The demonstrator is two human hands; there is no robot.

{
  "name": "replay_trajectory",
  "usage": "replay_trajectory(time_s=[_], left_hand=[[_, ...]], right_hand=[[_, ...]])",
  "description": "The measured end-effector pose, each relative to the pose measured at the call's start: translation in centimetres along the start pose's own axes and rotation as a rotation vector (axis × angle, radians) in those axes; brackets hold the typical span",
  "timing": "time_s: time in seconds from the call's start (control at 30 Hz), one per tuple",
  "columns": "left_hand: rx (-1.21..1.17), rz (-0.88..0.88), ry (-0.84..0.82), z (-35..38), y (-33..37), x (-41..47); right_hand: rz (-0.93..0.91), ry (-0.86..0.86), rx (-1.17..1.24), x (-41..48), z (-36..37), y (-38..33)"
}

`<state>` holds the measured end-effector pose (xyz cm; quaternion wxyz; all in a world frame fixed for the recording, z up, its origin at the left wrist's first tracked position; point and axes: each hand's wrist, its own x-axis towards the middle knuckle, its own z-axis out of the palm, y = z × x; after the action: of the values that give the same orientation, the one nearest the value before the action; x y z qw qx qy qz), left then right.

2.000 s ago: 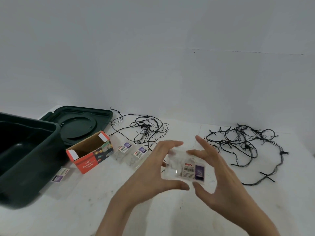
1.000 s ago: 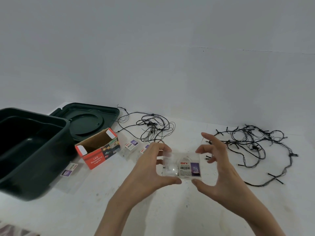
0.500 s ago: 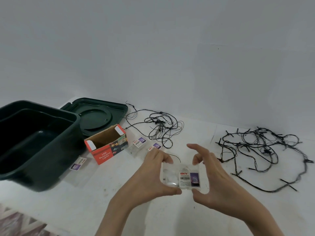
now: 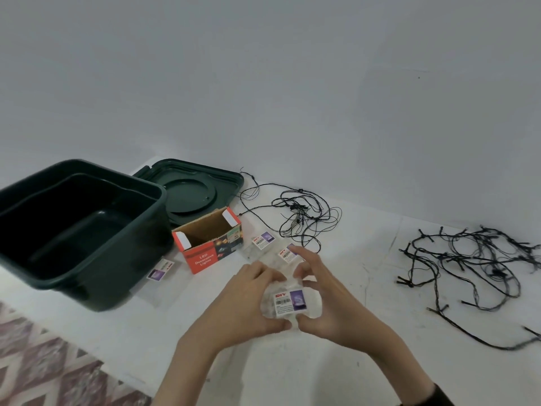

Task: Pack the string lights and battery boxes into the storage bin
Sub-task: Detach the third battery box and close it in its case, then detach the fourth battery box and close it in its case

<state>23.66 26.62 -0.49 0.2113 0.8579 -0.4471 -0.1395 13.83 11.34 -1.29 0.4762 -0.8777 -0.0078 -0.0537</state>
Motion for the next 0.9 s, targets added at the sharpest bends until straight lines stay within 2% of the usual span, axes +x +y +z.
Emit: replay_trajectory(time_s=[0.1,0.27,0.37,0.47,0.6,0.9], left_hand=[[-0.009,-0.097,0.023,-0.2,-1.6,0.1],[0.039,-0.33,0.152,0.2,-5.2,0.5],[0.055,-0.445,0.178,1.0,-6.7,0.8],[0.027,-0.477,0.218,1.9,-7.4,0.9],[0.055,-0.485,0.224,2.4,-7.8,1.1],[0.1,-0.49,0.21,2.5,-8.0,1.1]], right_hand=[[0.0,-0.002,-0.012,1.1,1.0,0.3],[0.072,0.044,-0.164,1.7,1.4,1.1],[0.08,-0.062,-0.278,1.4,2.0,2.0],[0.149,-0.172,-0.41,1.1,2.6,2.9],[0.198,-0.207,-0.462,0.9,3.0,3.5],[0.136,-0.125,-0.401,0.2,3.5,4.0]])
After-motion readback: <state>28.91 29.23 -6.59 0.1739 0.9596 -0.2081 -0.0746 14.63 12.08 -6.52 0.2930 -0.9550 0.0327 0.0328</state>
